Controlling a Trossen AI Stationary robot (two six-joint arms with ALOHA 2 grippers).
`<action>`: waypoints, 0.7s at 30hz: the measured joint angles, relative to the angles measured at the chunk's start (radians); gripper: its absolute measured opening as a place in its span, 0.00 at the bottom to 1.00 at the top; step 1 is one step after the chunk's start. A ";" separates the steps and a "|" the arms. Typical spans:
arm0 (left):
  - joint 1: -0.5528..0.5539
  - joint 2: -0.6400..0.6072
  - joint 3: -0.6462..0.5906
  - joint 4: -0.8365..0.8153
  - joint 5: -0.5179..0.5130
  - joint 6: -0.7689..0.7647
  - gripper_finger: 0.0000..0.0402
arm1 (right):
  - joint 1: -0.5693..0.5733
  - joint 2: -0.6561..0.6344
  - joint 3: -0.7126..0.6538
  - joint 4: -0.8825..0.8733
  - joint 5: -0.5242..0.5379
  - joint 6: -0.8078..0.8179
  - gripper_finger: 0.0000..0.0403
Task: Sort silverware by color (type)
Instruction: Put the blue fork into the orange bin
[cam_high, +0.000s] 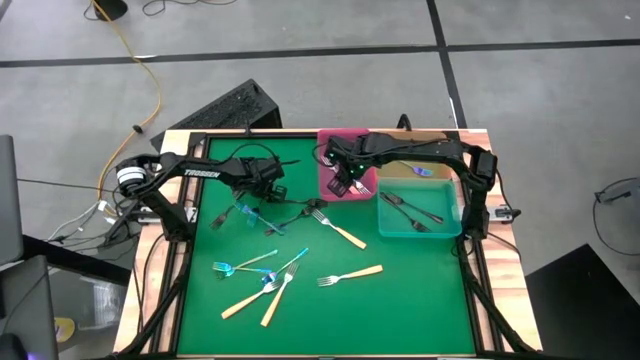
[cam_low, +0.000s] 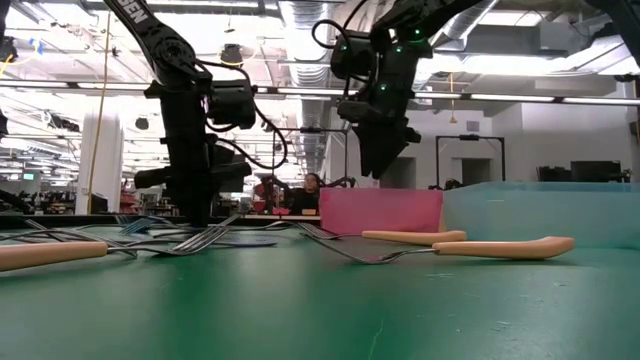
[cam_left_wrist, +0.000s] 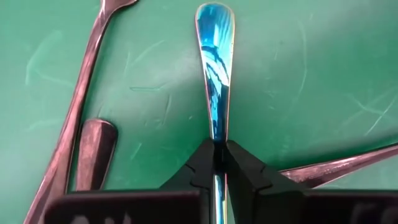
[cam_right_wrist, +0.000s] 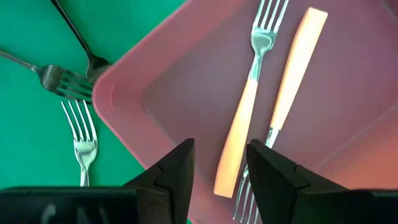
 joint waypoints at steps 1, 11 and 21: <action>-0.001 -0.004 -0.001 0.002 0.000 0.002 0.02 | 0.000 0.000 0.000 0.005 0.000 0.001 0.41; -0.005 -0.223 -0.005 0.091 -0.025 0.028 0.00 | 0.000 -0.017 0.000 0.062 0.000 0.001 0.41; 0.000 -0.493 -0.002 0.380 -0.128 0.163 0.00 | -0.002 -0.176 0.000 0.262 -0.001 -0.067 0.41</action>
